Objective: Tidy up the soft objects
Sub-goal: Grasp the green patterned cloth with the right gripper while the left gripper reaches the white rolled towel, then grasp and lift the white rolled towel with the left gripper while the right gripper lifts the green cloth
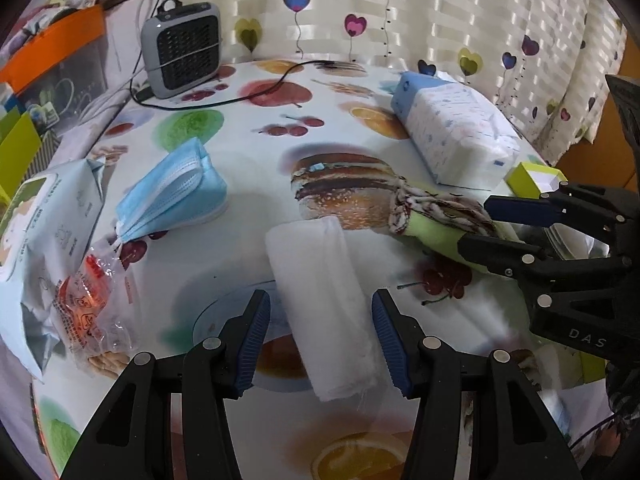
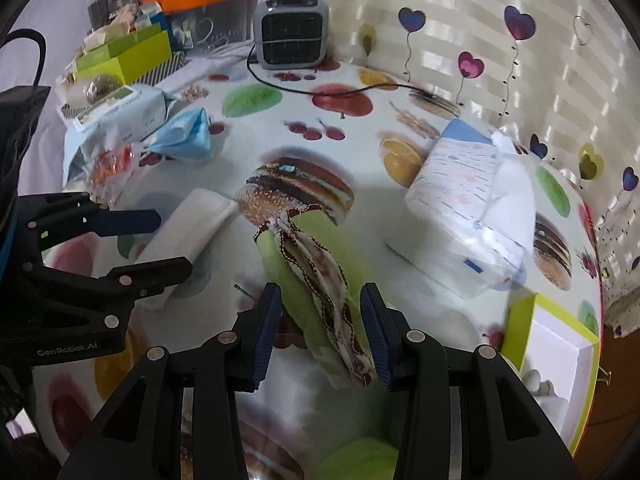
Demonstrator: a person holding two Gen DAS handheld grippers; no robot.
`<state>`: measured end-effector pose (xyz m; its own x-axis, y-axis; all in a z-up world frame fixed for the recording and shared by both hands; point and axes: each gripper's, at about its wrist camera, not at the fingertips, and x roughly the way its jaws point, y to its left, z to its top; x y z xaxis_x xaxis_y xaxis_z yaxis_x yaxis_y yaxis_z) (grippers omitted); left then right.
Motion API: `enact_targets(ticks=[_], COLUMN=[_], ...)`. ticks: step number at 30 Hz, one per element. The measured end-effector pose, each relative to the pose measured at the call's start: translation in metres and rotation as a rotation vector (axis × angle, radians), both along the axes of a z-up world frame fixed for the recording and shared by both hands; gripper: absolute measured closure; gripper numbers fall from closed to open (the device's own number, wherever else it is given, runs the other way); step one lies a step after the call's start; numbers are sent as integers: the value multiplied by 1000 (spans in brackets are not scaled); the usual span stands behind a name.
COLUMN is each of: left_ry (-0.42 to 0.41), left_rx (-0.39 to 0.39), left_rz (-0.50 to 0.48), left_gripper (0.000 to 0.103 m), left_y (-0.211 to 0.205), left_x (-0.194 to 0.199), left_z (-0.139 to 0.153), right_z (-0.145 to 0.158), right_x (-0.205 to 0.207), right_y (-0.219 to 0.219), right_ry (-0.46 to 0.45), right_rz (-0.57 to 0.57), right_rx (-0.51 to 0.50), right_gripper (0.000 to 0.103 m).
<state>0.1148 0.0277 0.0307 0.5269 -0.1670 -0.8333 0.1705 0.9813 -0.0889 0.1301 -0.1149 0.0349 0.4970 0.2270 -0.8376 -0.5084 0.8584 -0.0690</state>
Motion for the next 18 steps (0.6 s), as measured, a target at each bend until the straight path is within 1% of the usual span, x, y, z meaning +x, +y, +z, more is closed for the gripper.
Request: enact_targets(ticks=[3,6,7,9,12,18], left_ry=[6,23,25,28,24,20], left_rx=[9,2,3,7,10,11], left_rz=[-3,1,3,1,5,29], left_gripper=[51,51,51,51,51,51], left_y=[0,1,1,1,2,7], left_x=[2,5,6,6,7,8], left_z=[-3,-7,-8,-10,-10,-11], right_z=[-5,-11,-12,-12,-15,-17], right_x=[5,6,7,10,14,17], right_y=[5,12,14,14,15,23], right_ry=[20,29,32,27,38,37], right_rz=[8,31,36,29,25,13], right_rx=[-22,-55,-60,-59,-65,-119], right_gripper=[61,59,54,51,51,51])
